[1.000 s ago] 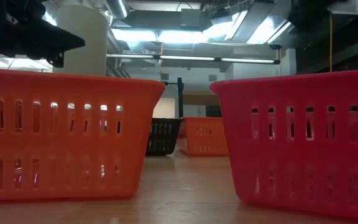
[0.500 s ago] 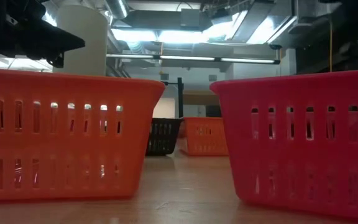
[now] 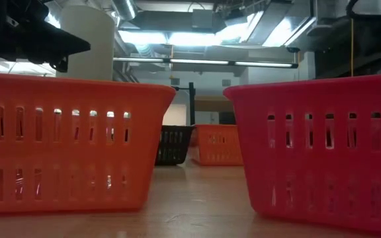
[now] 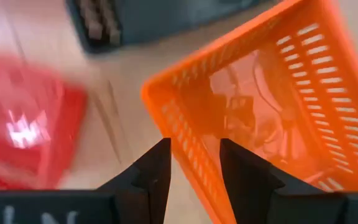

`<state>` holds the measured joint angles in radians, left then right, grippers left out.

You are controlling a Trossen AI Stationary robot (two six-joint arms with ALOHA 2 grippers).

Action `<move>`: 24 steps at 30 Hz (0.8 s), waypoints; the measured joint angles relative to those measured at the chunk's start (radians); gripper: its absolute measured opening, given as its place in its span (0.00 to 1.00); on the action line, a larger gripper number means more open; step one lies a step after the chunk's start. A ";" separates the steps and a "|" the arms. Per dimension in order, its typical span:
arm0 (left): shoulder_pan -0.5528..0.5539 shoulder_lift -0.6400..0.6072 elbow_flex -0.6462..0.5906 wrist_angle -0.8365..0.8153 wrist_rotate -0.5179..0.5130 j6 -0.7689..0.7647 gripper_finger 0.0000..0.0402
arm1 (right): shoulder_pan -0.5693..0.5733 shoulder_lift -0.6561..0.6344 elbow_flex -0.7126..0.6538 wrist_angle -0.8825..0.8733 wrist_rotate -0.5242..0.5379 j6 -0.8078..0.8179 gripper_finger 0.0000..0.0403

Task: Stack baskets on shelf by color
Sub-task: Put the top right orange bin on the shelf

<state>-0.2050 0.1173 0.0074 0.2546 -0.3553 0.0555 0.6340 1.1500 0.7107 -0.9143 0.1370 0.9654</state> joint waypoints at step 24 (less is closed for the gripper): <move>0.000 0.000 0.000 -0.013 -0.002 0.007 0.00 | -0.012 0.172 0.033 0.100 0.132 0.445 0.34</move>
<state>-0.2050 0.1175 0.0076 0.2419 -0.3576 0.0627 0.6224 1.3223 0.7432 -0.8143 0.2687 1.4105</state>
